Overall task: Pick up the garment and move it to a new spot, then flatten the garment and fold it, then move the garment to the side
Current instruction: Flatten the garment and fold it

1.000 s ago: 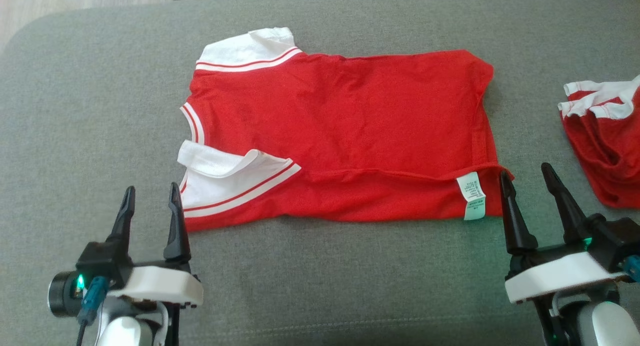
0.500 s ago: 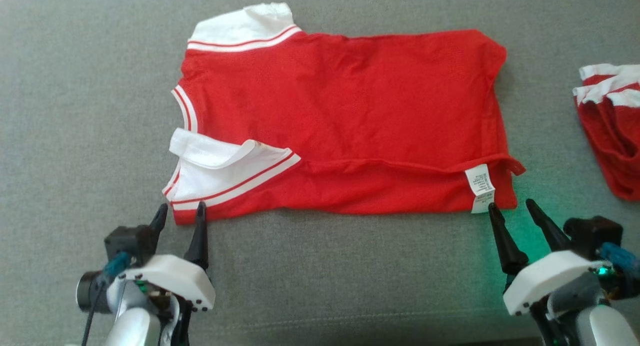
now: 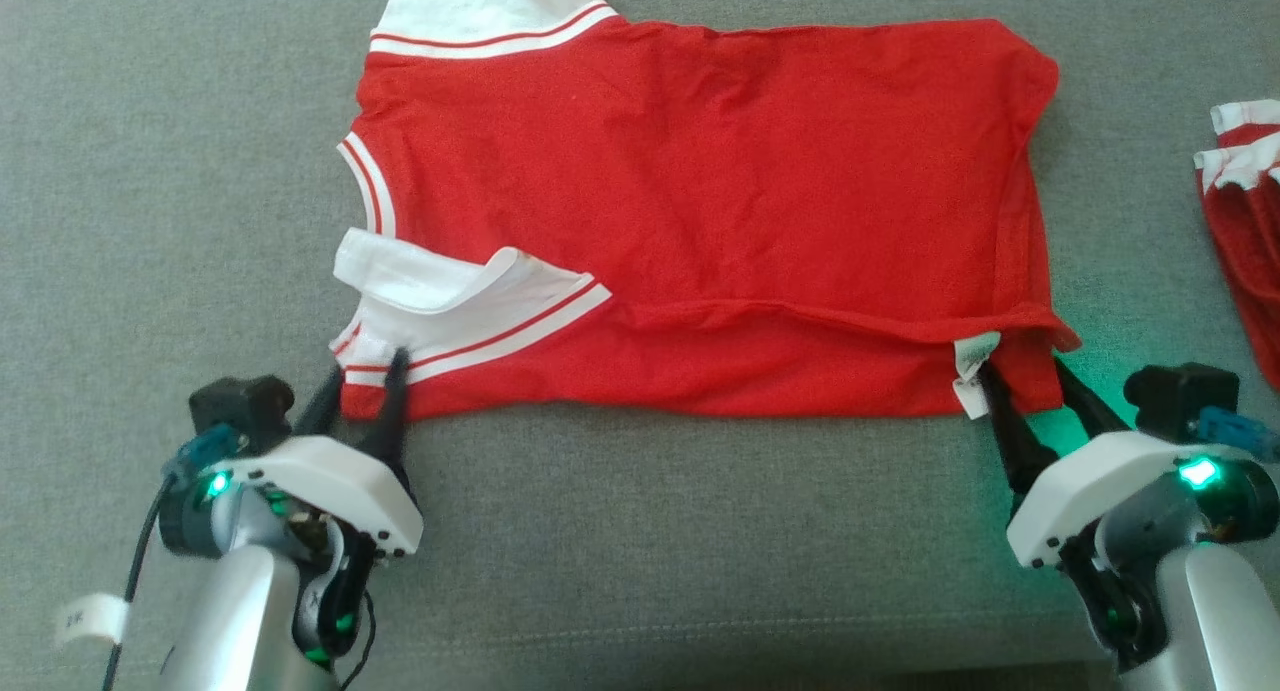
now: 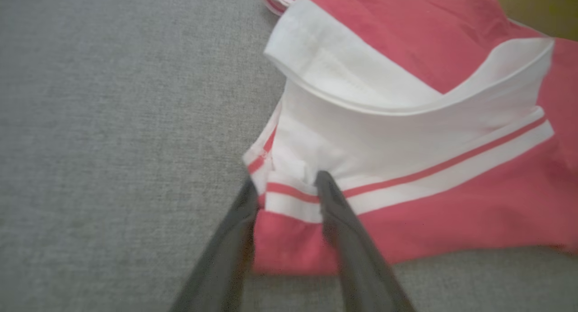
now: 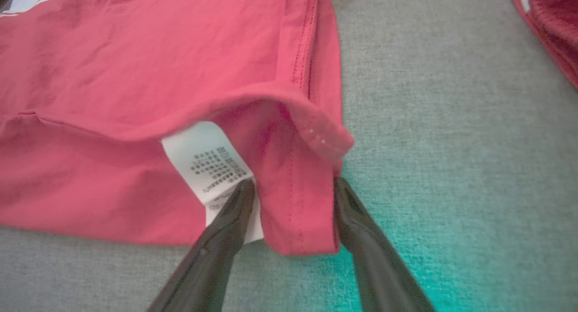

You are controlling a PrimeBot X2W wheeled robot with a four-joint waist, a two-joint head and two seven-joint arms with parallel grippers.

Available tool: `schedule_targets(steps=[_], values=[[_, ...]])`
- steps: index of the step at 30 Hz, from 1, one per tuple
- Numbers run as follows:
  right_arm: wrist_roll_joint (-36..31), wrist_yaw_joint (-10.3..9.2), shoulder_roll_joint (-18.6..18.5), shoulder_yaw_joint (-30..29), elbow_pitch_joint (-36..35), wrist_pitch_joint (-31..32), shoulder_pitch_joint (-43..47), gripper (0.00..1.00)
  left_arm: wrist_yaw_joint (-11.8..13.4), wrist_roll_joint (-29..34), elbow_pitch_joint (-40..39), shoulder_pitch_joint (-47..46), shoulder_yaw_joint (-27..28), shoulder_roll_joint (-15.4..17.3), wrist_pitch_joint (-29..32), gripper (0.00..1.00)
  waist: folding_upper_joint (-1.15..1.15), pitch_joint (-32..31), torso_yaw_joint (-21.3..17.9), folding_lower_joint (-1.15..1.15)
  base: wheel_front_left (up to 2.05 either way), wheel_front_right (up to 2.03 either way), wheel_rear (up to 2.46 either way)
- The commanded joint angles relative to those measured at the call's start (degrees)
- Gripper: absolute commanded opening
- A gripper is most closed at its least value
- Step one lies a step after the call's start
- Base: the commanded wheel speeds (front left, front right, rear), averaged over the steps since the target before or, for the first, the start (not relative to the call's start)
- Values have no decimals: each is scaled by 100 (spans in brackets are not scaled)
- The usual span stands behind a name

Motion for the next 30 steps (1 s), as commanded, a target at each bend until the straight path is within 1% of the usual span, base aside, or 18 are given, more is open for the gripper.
schedule_targets(steps=[1,6,11,17,23,24,25,26,27,29,30], values=[[38,37,-57,138,-86,66,-82,0,-20,-16,30,-35,77,50,131,0,0,-4,0,0,0,0,0],[178,37,-28,76,-119,79,12,0,-23,-6,-111,46,43,77,28,0,0,-120,-4,0,0,0,0],[258,37,-4,6,-261,104,324,0,6,-63,-361,343,78,176,99,0,0,-363,8,0,0,0,0],[277,37,46,-87,-530,266,841,0,159,-121,-740,888,132,286,314,0,0,-692,21,0,0,0,0],[279,37,133,-196,-685,407,1147,0,312,-174,-1043,1303,121,284,520,0,0,-884,16,0,0,0,0],[277,37,148,-201,-710,408,1164,47,337,-149,-1065,1329,106,287,515,40,0,-910,11,0,0,0,0],[270,37,162,-203,-734,416,1184,96,369,-119,-1082,1350,90,279,499,100,0,-931,5,0,0,0,0],[270,37,162,-203,-734,416,1184,96,369,-119,-1082,1350,90,279,499,100,0,-931,5,0,0,0,0],[263,37,176,-197,-783,389,1187,100,380,-102,-1089,1363,73,269,466,100,0,-948,-1,0,0,0,0],[194,37,189,-194,-911,280,1185,100,404,-74,-1092,1403,31,245,426,100,0,-999,-18,0,0,0,0],[154,37,195,-197,-1002,197,1183,100,456,-24,-1131,1408,36,238,343,100,0,-1017,-23,0,0,0,0]])
